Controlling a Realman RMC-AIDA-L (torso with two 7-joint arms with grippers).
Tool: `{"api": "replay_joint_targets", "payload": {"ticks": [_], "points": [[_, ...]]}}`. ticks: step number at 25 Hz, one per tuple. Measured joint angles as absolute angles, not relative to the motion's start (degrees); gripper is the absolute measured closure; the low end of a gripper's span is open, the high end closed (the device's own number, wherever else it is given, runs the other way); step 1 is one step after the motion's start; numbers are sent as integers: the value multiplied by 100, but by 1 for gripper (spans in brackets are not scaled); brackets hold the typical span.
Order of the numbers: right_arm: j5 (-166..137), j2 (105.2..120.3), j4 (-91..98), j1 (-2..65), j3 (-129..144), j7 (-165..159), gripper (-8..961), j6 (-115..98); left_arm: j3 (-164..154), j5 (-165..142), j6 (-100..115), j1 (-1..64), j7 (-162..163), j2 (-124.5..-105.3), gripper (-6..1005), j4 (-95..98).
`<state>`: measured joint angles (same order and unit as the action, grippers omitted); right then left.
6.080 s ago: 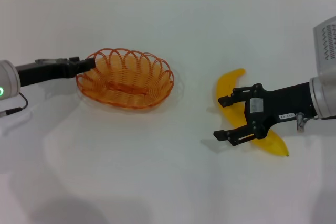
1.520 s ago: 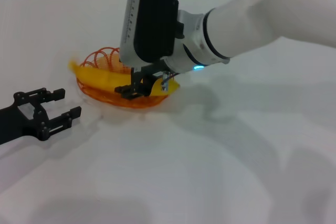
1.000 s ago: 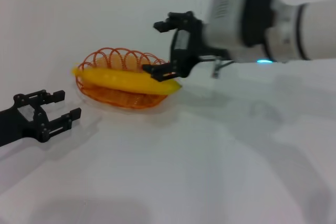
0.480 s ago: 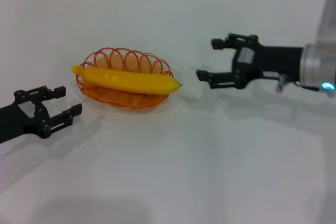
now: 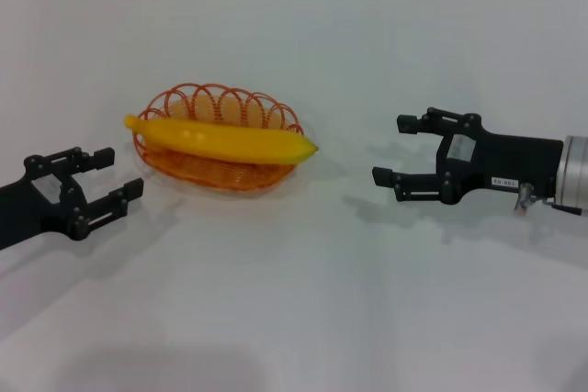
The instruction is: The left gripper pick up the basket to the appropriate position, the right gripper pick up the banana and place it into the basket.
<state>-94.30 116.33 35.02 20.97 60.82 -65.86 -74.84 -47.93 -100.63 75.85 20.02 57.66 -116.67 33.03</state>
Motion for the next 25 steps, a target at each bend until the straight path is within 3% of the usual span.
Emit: {"api": "replay_joint_targets", "payload": {"ticks": [25], "points": [[-9422, 11641, 3434, 2111, 6096, -6490, 49, -7638, -4790, -10063, 7585, 2004, 5721, -11662, 405, 3251]]}}
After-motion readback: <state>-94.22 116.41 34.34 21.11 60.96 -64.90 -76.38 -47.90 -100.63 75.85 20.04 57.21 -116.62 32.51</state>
